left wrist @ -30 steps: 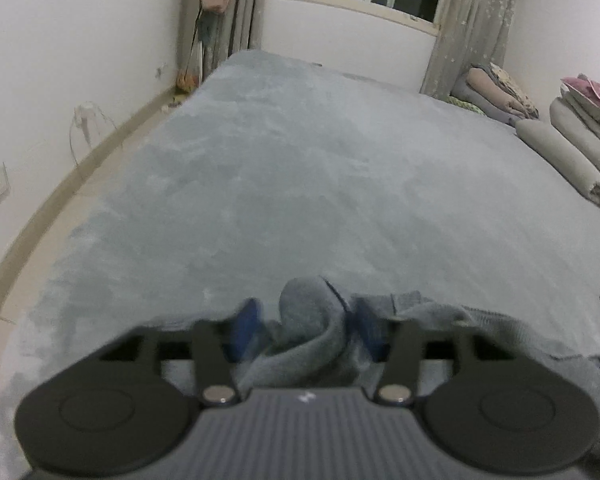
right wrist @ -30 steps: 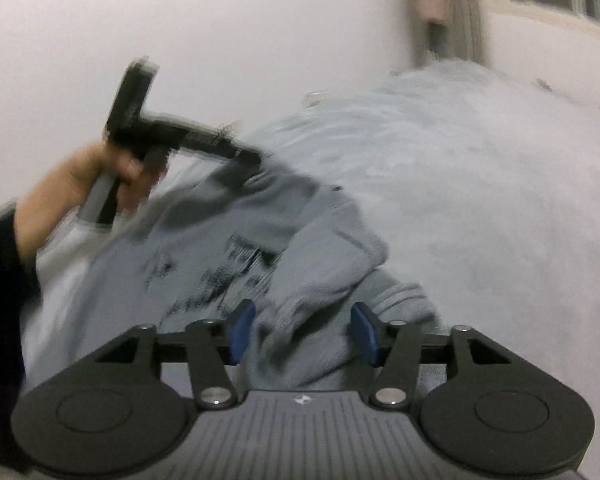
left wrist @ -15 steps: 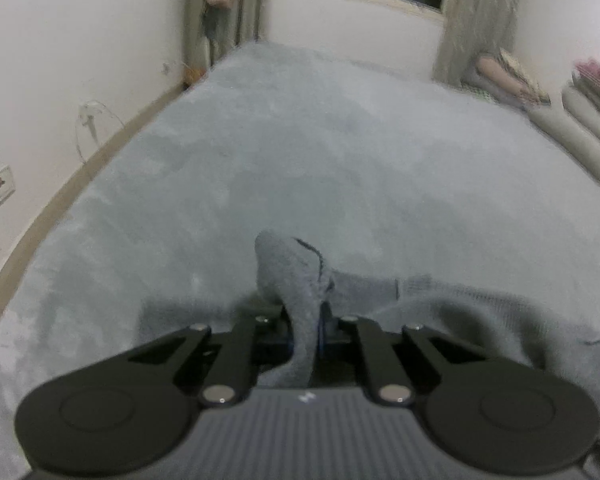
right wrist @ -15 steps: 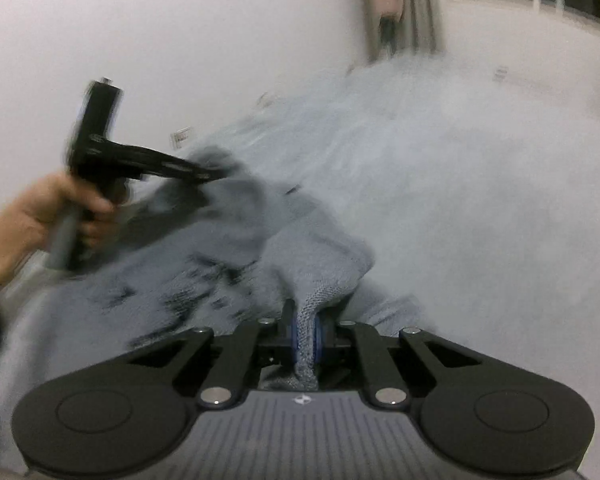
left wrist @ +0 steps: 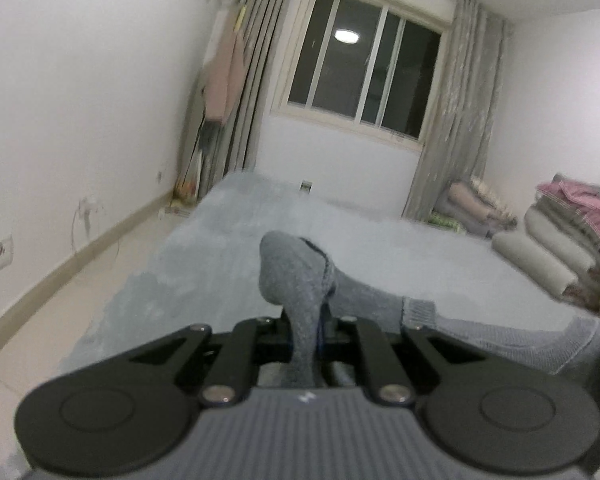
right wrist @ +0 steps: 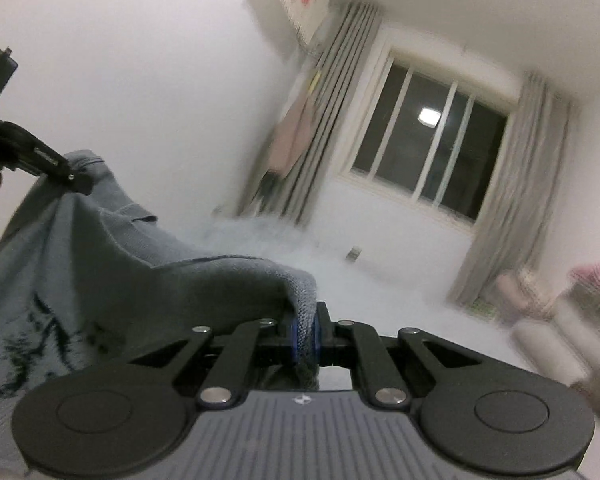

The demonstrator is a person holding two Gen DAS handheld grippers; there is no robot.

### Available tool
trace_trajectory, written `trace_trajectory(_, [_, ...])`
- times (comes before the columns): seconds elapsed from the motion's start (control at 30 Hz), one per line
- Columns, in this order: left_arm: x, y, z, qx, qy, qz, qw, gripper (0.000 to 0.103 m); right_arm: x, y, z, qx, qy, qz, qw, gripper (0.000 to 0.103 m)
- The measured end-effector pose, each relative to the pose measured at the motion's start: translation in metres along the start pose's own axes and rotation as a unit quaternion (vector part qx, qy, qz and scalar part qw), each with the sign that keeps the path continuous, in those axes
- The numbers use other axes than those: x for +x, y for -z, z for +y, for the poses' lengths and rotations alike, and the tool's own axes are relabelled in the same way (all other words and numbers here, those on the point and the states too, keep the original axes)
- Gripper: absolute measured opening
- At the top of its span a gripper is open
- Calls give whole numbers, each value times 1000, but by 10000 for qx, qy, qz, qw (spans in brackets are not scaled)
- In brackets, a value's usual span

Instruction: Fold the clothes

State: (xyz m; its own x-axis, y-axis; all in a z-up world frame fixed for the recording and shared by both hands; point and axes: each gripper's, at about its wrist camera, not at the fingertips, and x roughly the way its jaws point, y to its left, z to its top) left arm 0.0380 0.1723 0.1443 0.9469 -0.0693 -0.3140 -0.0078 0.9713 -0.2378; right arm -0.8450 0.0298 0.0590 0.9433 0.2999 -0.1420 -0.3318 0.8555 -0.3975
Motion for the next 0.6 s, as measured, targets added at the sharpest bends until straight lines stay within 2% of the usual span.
trace_trajectory(0.17, [-38, -26, -17, -34, 235, -522, 9984, 8, -30, -10, -15, -216, 520, -593, 9967, 8])
trace_trajectory(0.3, [-86, -44, -36, 78, 317, -935, 9951, 8, -58, -26, -22, -299, 797, -1057, 9907, 7])
trace_trajectory(0.6, [-197, -88, -69, 264, 478, -1828, 9816, 8, -134, -77, -29, -390, 1109, -1946, 9738, 7])
